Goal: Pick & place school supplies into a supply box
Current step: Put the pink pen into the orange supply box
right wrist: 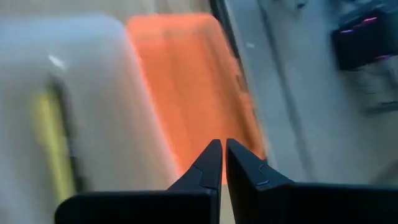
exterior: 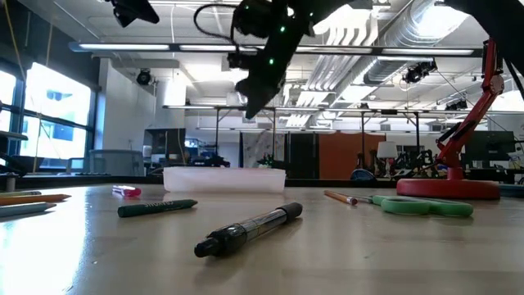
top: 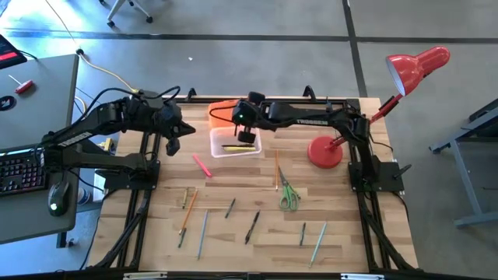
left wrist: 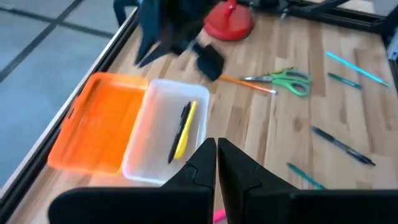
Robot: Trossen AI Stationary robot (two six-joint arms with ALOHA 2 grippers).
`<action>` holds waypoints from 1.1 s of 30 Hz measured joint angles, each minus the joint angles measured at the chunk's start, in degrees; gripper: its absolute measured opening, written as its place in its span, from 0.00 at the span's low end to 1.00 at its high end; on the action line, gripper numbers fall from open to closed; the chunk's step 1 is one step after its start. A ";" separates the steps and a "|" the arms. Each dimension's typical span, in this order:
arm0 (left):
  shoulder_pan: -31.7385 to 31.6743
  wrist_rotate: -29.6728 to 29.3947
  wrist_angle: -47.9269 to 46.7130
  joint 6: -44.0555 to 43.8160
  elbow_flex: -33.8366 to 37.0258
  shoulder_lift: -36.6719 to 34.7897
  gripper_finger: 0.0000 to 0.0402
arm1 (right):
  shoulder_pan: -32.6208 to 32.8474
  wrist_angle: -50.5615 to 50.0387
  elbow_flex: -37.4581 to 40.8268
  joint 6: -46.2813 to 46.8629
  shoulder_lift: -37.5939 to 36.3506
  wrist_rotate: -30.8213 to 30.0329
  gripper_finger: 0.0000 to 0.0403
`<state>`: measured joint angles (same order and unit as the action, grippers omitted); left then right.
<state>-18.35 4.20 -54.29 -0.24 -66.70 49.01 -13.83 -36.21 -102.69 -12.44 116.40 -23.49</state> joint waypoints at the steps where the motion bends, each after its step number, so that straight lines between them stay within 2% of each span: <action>1: 0.01 -0.06 -0.15 -0.85 0.00 0.01 0.12 | 0.66 0.02 0.00 1.94 -0.70 1.92 0.00; 4: 0.02 -0.13 -0.35 -4.29 0.00 -0.02 0.12 | 3.87 0.34 0.00 7.97 -2.50 8.62 0.00; 6: 0.01 -0.10 -0.87 -5.58 0.00 -0.02 0.12 | 7.25 1.64 0.70 9.42 -2.71 9.52 0.00; 9: 0.02 -0.13 -2.92 -5.85 0.00 -0.02 0.12 | 13.81 8.08 5.25 9.85 -2.68 3.62 0.00; 12: 0.02 -0.61 -4.59 -6.09 0.00 -0.02 0.08 | 20.32 17.37 12.24 14.76 -2.64 -3.11 0.00; 14: 0.02 -0.62 -4.90 -6.20 0.00 -0.05 0.06 | 24.02 27.90 17.61 18.48 -2.49 -8.49 0.00; 17: 0.02 -0.70 -4.54 -6.25 0.00 -0.21 0.04 | 27.73 52.70 26.28 18.96 -1.76 -14.51 0.00; 19: 0.02 -0.76 -3.82 -6.60 0.02 -0.19 0.04 | 28.82 65.99 31.41 20.31 -1.23 -14.30 0.00; 21: 0.00 -0.74 -3.72 -7.37 0.02 -0.19 0.07 | 29.12 74.11 34.95 25.15 -0.84 -9.44 0.00; 23: 0.02 -0.70 -3.72 -7.73 0.00 -0.19 0.11 | 29.01 75.55 36.59 29.75 -0.83 -4.51 0.01; 25: 0.01 -0.65 -3.68 -7.78 0.02 -0.19 0.13 | 28.90 72.98 37.12 30.91 -0.83 -2.95 0.02; 28: 0.01 -0.70 -2.35 -8.57 0.02 -0.19 0.14 | 28.85 69.22 37.31 28.80 -0.76 -4.02 0.07; 33: 0.00 -0.66 -1.57 -9.26 0.02 -0.19 0.09 | 28.85 70.05 37.22 26.11 -0.79 -5.06 0.19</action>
<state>-18.35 3.54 -55.86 -9.50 -66.67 48.82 15.03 33.84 -65.47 13.67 115.61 -28.55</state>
